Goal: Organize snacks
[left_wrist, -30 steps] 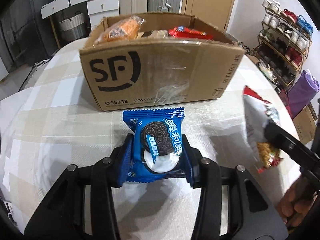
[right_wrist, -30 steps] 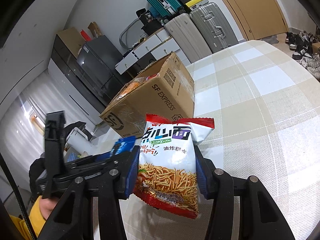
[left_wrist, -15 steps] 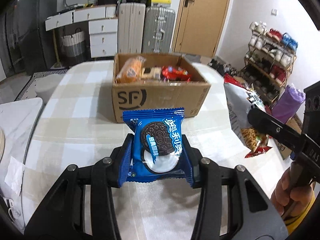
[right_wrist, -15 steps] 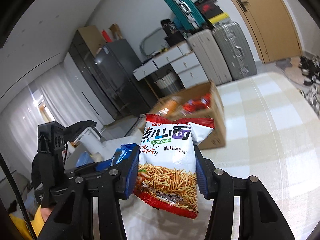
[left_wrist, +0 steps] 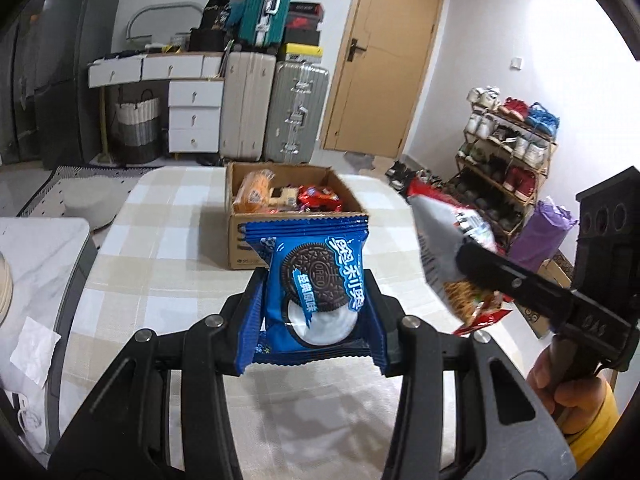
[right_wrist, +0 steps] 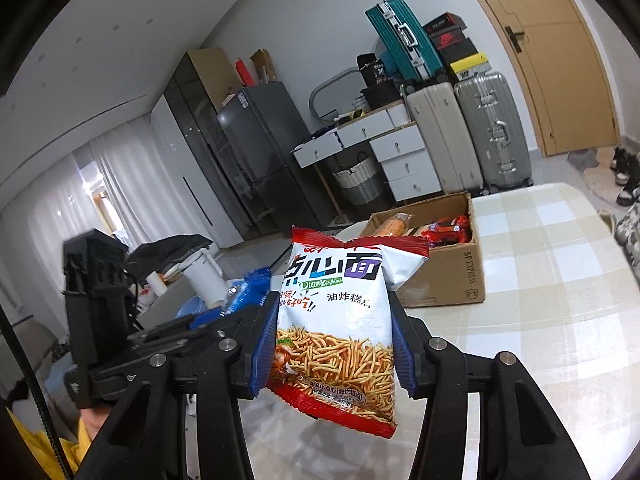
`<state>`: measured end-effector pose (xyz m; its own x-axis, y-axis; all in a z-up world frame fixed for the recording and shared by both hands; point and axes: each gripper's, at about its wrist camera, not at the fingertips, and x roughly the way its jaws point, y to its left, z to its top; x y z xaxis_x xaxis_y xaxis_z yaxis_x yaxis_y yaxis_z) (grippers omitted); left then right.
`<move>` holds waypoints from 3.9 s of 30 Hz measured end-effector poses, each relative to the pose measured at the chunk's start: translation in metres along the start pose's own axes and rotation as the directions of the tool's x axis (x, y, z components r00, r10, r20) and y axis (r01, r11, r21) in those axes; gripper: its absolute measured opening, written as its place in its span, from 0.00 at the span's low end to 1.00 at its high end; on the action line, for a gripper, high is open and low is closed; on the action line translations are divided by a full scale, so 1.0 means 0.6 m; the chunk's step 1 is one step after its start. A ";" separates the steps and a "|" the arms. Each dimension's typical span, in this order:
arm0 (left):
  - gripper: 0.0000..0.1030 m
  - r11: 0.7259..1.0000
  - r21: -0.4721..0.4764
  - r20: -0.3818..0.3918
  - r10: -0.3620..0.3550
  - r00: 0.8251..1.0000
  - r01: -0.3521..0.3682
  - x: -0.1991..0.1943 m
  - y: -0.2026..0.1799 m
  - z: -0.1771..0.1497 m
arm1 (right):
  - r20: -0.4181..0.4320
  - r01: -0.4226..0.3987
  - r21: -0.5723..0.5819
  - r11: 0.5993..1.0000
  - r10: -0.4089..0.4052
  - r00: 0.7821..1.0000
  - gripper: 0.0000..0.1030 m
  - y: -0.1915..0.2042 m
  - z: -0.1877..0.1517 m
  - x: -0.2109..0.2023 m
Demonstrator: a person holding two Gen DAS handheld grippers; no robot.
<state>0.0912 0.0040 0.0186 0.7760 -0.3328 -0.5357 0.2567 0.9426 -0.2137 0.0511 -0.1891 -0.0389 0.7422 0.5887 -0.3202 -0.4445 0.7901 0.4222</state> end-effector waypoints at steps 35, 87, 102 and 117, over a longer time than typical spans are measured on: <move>0.40 0.999 0.040 -0.038 -0.011 0.999 0.012 -0.001 0.010 0.145 | 0.025 0.067 -0.130 0.989 -0.065 0.998 0.49 0.014 0.222 0.063; 0.41 0.999 -0.030 -0.283 0.033 0.959 -0.043 0.404 0.074 0.190 | -0.354 0.222 -0.081 0.972 -0.236 0.905 0.49 -0.218 0.231 0.424; 0.44 0.998 -0.007 -0.275 0.057 0.960 -0.062 0.382 0.062 0.191 | -0.380 0.257 -0.163 0.952 -0.302 0.874 0.51 -0.209 0.223 0.446; 0.55 0.996 0.005 -0.236 0.083 0.968 -0.084 0.331 0.040 0.194 | -0.306 0.265 -0.147 0.953 -0.298 0.904 0.52 -0.190 0.245 0.393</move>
<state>0.3187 -0.0362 0.0022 0.6370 -0.2506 -0.7289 0.1930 0.9674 -0.1640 0.3505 -0.1654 -0.0378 0.6503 0.3488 -0.6749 -0.3009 0.9340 0.1929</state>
